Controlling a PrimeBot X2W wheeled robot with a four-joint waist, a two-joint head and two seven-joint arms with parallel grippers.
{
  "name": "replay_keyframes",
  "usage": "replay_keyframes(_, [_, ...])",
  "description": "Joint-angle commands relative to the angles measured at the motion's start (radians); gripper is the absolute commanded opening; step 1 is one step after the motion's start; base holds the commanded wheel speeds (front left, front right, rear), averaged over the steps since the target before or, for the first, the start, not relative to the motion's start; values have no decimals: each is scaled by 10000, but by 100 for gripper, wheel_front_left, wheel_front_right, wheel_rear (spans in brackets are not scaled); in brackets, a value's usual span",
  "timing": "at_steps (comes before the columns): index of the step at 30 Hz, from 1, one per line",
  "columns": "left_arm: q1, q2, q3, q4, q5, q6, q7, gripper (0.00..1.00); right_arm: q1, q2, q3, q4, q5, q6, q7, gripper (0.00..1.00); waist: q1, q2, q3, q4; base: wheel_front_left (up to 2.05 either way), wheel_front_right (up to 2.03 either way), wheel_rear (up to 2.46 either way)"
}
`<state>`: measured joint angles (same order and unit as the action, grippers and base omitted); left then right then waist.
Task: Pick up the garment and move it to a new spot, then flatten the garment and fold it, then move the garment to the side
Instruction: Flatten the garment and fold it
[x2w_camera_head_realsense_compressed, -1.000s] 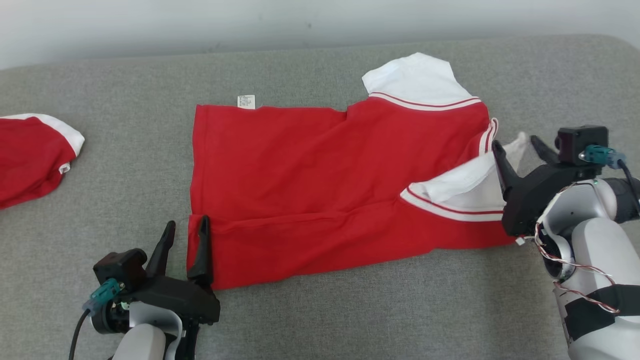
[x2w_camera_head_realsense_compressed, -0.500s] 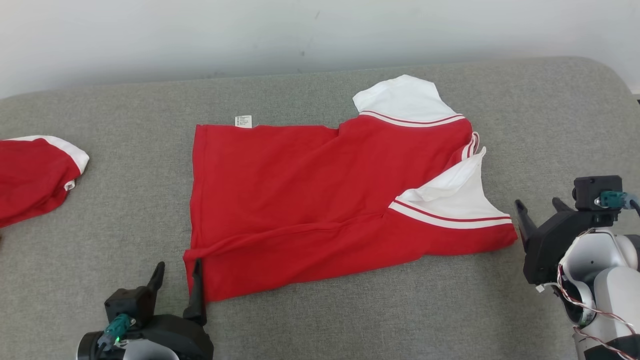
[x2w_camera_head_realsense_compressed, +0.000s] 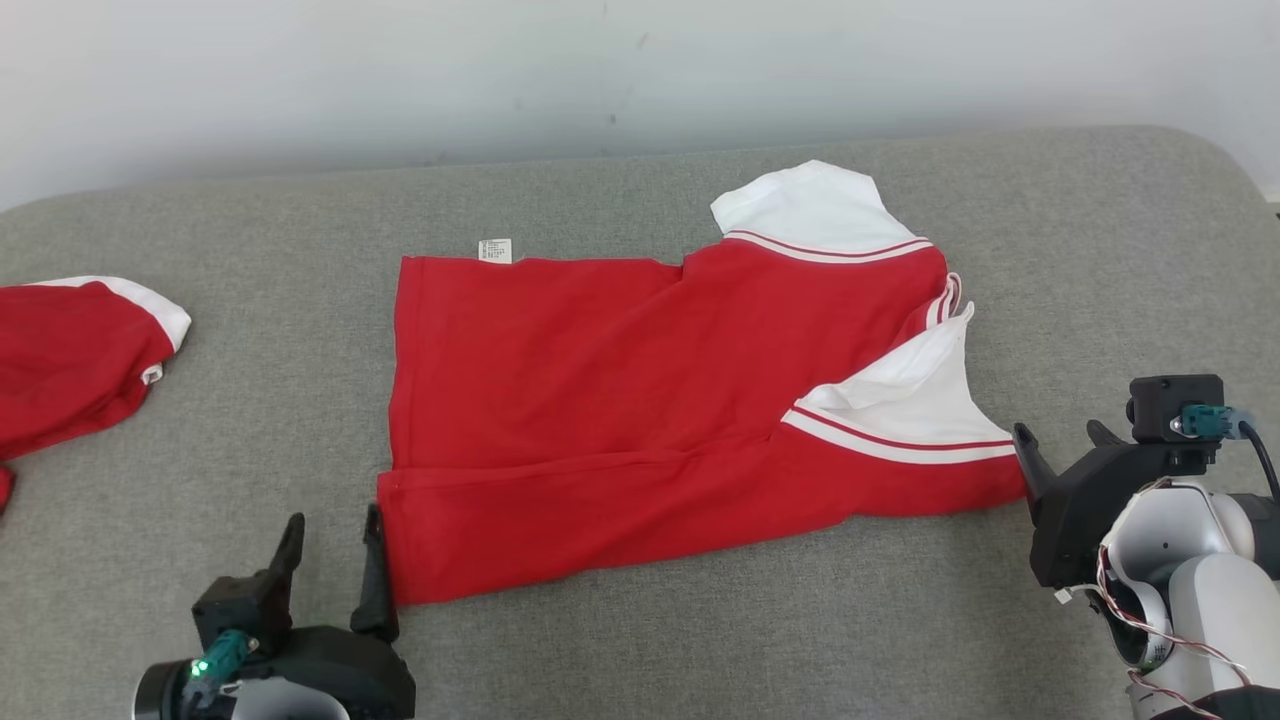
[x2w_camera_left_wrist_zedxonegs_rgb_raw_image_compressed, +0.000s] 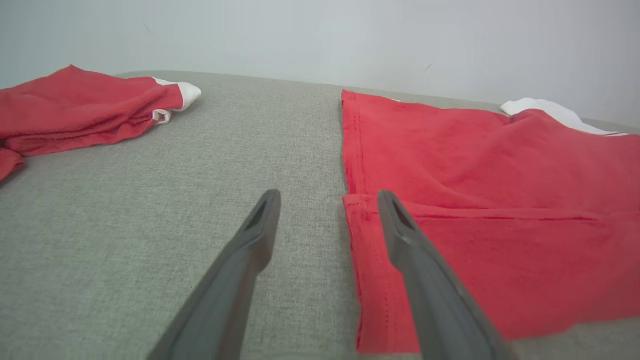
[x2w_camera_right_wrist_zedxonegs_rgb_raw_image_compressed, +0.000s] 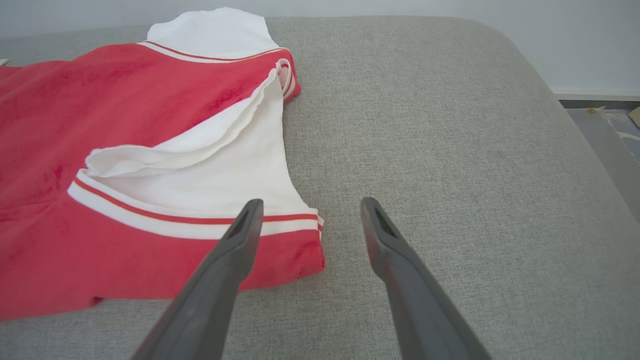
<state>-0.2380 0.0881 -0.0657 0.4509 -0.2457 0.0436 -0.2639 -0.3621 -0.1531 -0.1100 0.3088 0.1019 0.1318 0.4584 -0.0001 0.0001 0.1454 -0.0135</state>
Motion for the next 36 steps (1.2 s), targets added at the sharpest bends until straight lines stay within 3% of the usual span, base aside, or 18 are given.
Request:
replay_keyframes(1, [170, 87, -132, 211, 92, -42, 54, 100, 123, -9, -95, 29, -107, -24, 90, 100, 1, -1, -36, 26, 0, 0, 0])
replay_keyframes(17, [-645, 30, -1028, 1628, 426, -167, 1122, 100, -607, -208, -187, 1386, -193, -24, 539, 100, 1, -1, 433, 210, 0, 0, 0])
replay_keyframes(26, [-1033, -92, -1234, 2504, 151, -255, 1874, 100, -966, -117, -77, 2377, 509, -24, 960, 100, 1, -1, 709, 293, 0, 0, 0])
replay_keyframes(27, [-1040, -123, -1257, 2624, 99, -307, 1986, 50, -970, -63, -71, 2487, 639, -24, 994, 100, 1, -1, 722, 299, 0, 0, 0])
replay_keyframes(28, [-1051, -138, -1264, 2721, 23, -332, 2066, 2, -956, -54, 23, 2580, 734, -23, 1049, 50, 1, -1, 730, 306, 0, 0, 0])
replay_keyframes(29, [-1048, -155, -1260, 2793, -62, -367, 2142, 0, -939, -68, 87, 2641, 827, -12, 1073, 28, 1, -1, 728, 308, 0, 0, 0])
replay_keyframes(30, [-1034, -171, -1285, 2857, -118, -442, 2181, 0, -921, -92, 139, 2673, 885, -10, 1051, 17, 1, -1, 718, 306, 0, 0, 0])
replay_keyframes(31, [-988, -188, -1297, 2894, -217, -502, 2182, 0, -899, -115, 143, 2676, 949, -12, 963, 0, 1, -1, 685, 307, 0, 0, 0])
replay_keyframes(36, [-734, -131, -1244, 2971, -350, -527, 2000, 0, -604, -367, 30, 2449, 1015, -26, 526, 0, 1, -1, 337, 312, 0, 0, 0])
